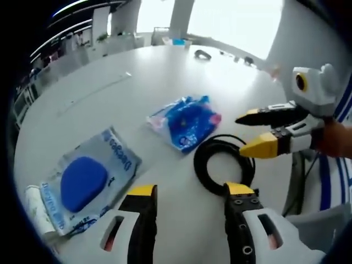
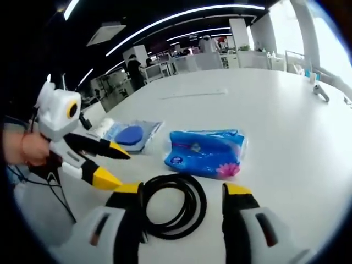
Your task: Arrange the tabletop items into an orderly group along one side of the table until the central work area is clear of visible clutter.
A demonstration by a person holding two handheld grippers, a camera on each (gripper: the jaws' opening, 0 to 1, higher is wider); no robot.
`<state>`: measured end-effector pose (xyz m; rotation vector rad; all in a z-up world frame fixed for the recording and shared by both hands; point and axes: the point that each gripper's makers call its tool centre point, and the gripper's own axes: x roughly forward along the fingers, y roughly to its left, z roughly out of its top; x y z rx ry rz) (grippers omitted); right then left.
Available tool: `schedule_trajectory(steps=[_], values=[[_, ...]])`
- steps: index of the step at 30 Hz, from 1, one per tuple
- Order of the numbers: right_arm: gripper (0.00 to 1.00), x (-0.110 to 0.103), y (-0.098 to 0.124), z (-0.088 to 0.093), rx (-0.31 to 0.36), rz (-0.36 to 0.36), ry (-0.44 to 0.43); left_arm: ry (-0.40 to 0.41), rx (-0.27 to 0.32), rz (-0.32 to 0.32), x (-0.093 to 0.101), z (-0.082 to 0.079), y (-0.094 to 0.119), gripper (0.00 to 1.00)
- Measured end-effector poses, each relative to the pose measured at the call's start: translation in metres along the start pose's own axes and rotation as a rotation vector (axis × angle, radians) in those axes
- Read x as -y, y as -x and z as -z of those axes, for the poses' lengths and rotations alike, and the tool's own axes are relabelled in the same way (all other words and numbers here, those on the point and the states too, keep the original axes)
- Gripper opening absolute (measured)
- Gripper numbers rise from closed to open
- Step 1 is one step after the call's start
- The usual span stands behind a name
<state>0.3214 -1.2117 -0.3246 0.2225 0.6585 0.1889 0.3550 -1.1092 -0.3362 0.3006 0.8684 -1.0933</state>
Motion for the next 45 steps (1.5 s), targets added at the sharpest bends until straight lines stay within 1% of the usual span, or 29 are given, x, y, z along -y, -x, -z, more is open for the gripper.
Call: schedule_trajectory(steps=[6, 12, 22, 29, 36, 45], values=[[0.58, -0.006, -0.001, -0.004, 0.009, -0.009, 0.001, 0.012, -0.001, -0.010, -0.007, 0.007, 0.009, 0.50], [0.57, -0.013, -0.003, -0.007, 0.014, -0.019, 0.002, 0.024, -0.004, -0.025, -0.014, 0.015, 0.017, 0.50], [0.56, -0.026, -0.008, -0.012, 0.016, -0.036, 0.014, 0.030, 0.013, -0.041, -0.022, 0.017, 0.029, 0.51], [0.55, -0.036, -0.014, -0.016, 0.017, -0.051, 0.023, 0.038, 0.015, -0.056, -0.032, 0.022, 0.038, 0.51], [0.54, -0.049, -0.021, -0.021, 0.023, -0.071, 0.032, 0.041, 0.018, -0.075, -0.043, 0.027, 0.050, 0.51], [0.52, -0.068, -0.035, -0.028, 0.028, -0.101, 0.036, 0.035, 0.016, -0.110, -0.064, 0.031, 0.068, 0.51]])
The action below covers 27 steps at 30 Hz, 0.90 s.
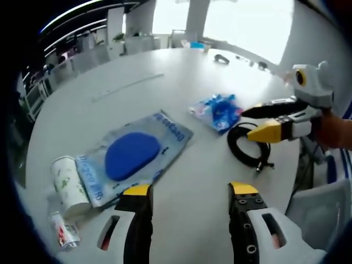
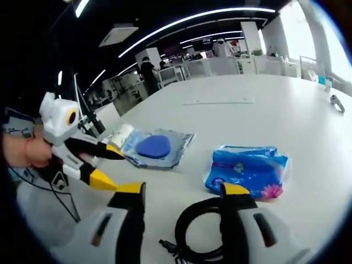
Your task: Arrange the tabletop items into an orderly group along one side of the table until the central work area is clear of visible clutter.
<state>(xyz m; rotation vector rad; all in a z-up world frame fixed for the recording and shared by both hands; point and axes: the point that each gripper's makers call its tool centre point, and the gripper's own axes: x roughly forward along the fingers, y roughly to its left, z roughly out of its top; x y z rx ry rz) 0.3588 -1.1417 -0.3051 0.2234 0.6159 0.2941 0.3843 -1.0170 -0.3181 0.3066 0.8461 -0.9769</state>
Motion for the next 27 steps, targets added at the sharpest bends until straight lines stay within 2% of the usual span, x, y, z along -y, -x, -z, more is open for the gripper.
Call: schedule_trajectory(steps=[16, 27], values=[[0.51, -0.030, -0.031, -0.011, -0.005, -0.050, 0.013, -0.007, 0.001, -0.045, -0.035, 0.003, 0.022, 0.51], [0.50, -0.037, -0.048, -0.015, -0.003, -0.056, -0.002, -0.021, -0.001, -0.066, -0.060, -0.003, 0.030, 0.51]])
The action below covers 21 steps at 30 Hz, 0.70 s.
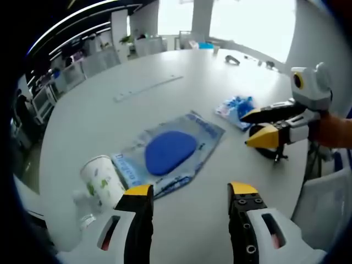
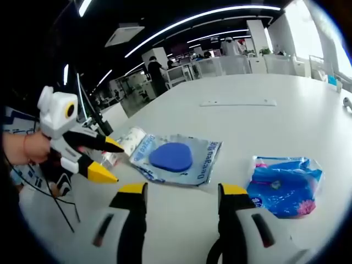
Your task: Arrange the tabletop items into an orderly group along one side of the table until the central work area is clear of visible clutter.
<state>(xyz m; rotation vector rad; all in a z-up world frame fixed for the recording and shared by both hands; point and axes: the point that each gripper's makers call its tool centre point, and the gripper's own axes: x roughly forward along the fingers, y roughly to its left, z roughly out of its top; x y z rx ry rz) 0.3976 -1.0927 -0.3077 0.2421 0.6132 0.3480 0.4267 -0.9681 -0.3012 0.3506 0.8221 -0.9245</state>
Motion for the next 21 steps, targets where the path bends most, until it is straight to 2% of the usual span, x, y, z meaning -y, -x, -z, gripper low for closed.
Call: schedule_trajectory(steps=[21], values=[[0.46, 0.015, -0.027, -0.004, -0.007, 0.044, -0.061, -0.006, -0.001, -0.024, -0.041, -0.013, -0.007, 0.50]])
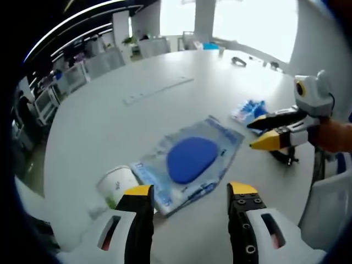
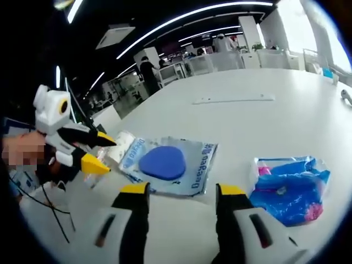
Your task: Arrange the tabletop items into an orderly group along one side of the table until the central work area is clear of visible clutter.
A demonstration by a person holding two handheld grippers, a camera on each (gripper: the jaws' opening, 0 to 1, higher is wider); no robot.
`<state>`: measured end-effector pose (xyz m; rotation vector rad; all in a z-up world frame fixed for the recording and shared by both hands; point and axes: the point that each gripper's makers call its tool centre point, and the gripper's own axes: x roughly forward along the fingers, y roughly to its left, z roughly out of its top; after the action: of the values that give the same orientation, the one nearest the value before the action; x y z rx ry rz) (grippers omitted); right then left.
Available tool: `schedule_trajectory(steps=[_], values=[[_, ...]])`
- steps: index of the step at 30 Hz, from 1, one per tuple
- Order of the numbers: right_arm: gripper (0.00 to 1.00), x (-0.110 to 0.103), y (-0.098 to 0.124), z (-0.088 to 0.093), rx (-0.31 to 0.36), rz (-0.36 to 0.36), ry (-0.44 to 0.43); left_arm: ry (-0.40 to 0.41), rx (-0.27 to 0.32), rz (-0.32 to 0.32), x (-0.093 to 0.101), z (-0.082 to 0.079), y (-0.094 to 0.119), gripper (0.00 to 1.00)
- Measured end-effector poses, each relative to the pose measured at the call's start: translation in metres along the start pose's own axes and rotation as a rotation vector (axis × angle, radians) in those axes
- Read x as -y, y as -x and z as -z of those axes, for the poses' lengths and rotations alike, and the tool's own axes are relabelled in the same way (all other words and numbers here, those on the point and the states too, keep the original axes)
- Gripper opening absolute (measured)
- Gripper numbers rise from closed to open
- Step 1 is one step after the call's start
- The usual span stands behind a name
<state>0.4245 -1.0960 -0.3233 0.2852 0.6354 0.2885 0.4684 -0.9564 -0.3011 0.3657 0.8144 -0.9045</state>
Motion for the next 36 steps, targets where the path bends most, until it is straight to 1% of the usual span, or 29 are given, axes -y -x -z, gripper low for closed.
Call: schedule_trajectory(steps=[10, 15, 22, 32, 36], values=[[0.45, 0.002, -0.014, 0.003, -0.023, 0.015, -0.025, -0.013, -0.003, -0.011, -0.025, -0.013, -0.009, 0.49], [0.44, 0.004, -0.018, 0.003, -0.029, 0.019, -0.027, -0.017, 0.001, -0.013, -0.034, -0.018, -0.013, 0.49], [0.43, 0.008, -0.021, 0.003, -0.034, 0.029, -0.038, -0.018, 0.001, -0.016, -0.042, -0.021, -0.018, 0.49], [0.41, 0.011, -0.025, 0.007, -0.046, 0.037, -0.050, -0.024, -0.020, -0.022, -0.058, -0.026, -0.030, 0.49], [0.40, 0.011, -0.027, 0.007, -0.048, 0.040, -0.054, -0.027, -0.043, -0.020, -0.065, -0.026, -0.036, 0.49]])
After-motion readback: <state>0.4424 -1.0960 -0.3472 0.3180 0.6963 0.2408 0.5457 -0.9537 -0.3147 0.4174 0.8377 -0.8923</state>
